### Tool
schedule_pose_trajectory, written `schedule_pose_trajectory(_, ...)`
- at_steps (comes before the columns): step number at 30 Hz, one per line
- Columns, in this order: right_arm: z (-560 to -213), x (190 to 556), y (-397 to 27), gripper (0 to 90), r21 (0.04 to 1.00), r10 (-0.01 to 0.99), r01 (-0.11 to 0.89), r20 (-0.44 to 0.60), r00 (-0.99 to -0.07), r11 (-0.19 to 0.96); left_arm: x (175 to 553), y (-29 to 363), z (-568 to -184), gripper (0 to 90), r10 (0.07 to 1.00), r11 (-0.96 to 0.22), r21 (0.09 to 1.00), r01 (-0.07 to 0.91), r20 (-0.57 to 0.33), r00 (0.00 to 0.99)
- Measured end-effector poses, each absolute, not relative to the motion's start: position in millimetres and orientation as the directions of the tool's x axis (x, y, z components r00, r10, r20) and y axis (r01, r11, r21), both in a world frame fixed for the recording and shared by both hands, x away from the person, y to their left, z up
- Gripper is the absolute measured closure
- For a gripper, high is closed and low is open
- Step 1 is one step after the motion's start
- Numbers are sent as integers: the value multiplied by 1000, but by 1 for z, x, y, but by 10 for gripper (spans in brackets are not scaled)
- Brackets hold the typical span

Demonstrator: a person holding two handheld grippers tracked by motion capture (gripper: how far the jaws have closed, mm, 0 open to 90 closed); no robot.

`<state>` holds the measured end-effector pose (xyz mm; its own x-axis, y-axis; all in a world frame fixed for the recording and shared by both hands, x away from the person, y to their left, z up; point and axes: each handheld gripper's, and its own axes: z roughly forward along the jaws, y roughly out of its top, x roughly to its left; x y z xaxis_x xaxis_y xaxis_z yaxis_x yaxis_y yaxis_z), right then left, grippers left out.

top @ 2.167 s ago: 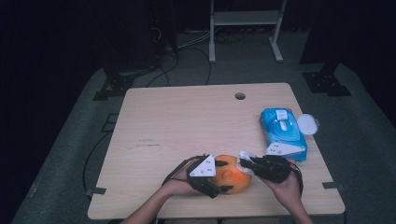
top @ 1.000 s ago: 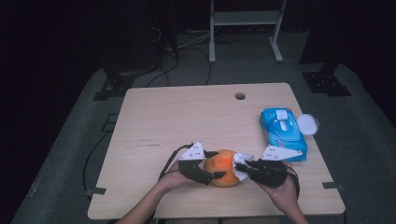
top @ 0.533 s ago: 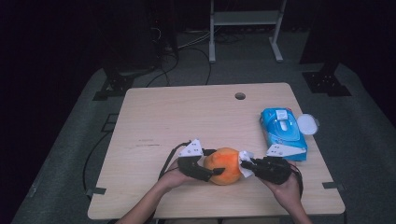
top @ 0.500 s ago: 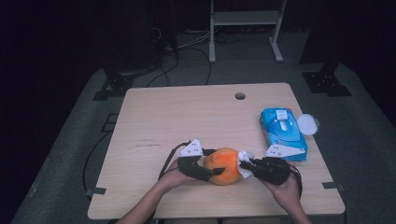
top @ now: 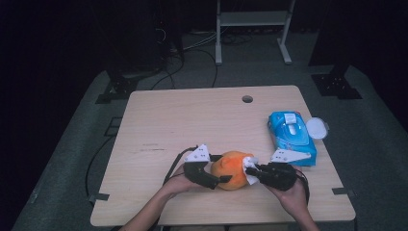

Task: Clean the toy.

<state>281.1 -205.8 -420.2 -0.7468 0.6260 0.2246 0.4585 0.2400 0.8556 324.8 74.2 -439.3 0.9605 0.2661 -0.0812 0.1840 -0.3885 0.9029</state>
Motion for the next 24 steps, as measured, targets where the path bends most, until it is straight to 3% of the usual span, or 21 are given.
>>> schedule_pose_trajectory(4, -412, 276, -200, 798, 867, 621, 439, 213, -754, 236, 324, 74, -438, 267, 264, -395, 900, 185, -82, 961)
schedule_pose_trajectory(10, -400, 267, -181, 798, 891, 562, 371, 170, -809, 263, 314, 62, -436, 289, 287, -428, 893, 140, -13, 958)
schedule_pose_trajectory(16, -405, 277, -198, 799, 881, 609, 416, 205, -766, 226, 317, 64, -439, 294, 289, -405, 900, 159, -39, 957)
schedule_pose_trajectory(24, -394, 269, -166, 800, 894, 529, 341, 147, -836, 291, 311, 60, -439, 294, 269, -432, 894, 119, 2, 963)
